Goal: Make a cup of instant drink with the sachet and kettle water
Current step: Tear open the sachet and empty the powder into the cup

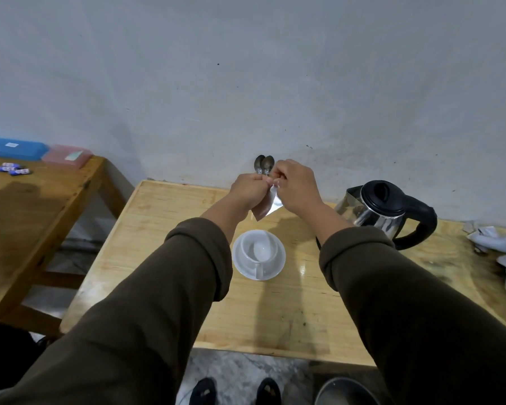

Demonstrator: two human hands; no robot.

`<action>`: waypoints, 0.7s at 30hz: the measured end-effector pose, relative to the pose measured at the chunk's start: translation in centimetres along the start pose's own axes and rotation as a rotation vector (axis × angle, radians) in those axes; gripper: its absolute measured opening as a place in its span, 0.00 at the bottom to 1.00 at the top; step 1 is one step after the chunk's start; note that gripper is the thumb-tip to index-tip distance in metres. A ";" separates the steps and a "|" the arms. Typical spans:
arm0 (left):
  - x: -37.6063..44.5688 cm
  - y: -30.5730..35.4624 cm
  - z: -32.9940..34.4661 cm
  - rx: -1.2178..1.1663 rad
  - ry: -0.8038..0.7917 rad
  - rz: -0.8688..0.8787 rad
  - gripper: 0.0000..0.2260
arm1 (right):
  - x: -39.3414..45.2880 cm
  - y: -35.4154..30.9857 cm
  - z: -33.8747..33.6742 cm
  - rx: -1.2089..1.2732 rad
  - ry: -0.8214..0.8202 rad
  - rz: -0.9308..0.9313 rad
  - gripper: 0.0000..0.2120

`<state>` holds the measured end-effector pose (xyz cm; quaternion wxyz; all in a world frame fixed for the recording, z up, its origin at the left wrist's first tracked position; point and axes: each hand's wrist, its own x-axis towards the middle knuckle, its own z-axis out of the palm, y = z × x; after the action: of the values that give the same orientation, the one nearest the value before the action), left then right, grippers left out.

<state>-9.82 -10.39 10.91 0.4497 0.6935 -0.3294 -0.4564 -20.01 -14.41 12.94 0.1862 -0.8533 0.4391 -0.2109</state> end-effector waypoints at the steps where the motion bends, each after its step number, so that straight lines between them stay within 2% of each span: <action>1: -0.1 0.2 -0.1 -0.033 0.005 -0.021 0.12 | 0.0 -0.2 -0.1 -0.013 0.002 -0.040 0.06; 4: -0.1 0.3 -0.4 -0.070 -0.014 -0.044 0.13 | -0.2 -0.5 -0.2 0.019 -0.004 -0.080 0.05; 8: -0.5 0.1 -0.6 0.009 0.006 0.033 0.13 | 0.0 0.1 -0.4 0.194 -0.039 0.085 0.03; 10: -0.6 0.0 -0.7 0.030 0.017 0.062 0.12 | 0.0 0.3 -0.7 0.239 -0.076 0.146 0.06; 18: -1.2 -0.3 -0.7 0.093 -0.064 0.075 0.08 | 0.0 0.7 -1.0 0.134 -0.085 0.164 0.05; 21: -1.3 -0.1 -0.7 0.070 -0.065 0.062 0.12 | -0.5 0.6 -1.0 0.126 -0.078 0.115 0.04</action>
<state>-9.65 -8.94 11.36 0.4280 0.6831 -0.3811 -0.4527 -21.15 -14.45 13.41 0.2684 -0.8208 0.4656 -0.1938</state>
